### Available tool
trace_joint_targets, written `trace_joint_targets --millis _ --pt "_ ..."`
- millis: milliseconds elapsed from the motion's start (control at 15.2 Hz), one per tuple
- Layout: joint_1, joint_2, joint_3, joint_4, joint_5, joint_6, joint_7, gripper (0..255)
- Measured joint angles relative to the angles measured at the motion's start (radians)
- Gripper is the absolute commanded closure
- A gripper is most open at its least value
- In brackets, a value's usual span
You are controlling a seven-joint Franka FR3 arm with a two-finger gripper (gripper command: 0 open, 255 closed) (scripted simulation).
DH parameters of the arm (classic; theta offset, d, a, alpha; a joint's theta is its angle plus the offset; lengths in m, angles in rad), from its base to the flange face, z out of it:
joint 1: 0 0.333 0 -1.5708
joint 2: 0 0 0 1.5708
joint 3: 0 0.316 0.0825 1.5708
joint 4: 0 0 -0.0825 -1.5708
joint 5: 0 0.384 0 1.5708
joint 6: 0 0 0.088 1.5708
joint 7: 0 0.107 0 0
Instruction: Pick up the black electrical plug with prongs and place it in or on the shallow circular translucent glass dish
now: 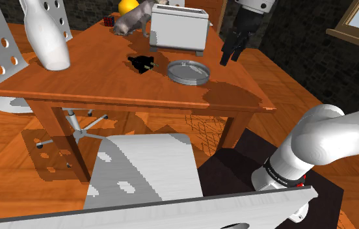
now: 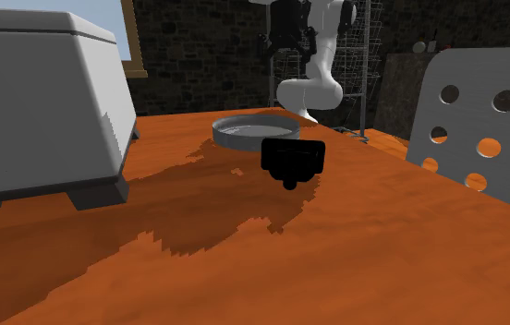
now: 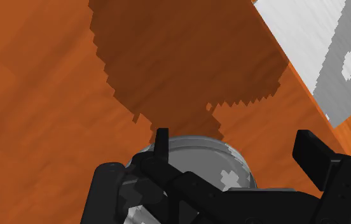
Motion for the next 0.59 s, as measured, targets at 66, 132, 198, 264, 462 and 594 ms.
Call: trace_joint_targets --millis 66,132,198,264,462,594 --pt "0.0 0.0 0.0 0.0 0.0 0.0 0.0 0" --pt "0.001 0.022 0.006 0.013 0.002 0.009 0.006 0" --pt "0.003 0.052 0.014 0.031 0.004 0.018 0.014 0" --pt "0.004 0.095 0.024 0.056 0.006 0.035 0.023 0" --pt "0.007 0.206 0.054 0.127 0.007 0.066 0.055 0" --pt "0.009 0.292 0.076 0.192 0.005 0.081 0.081 0"
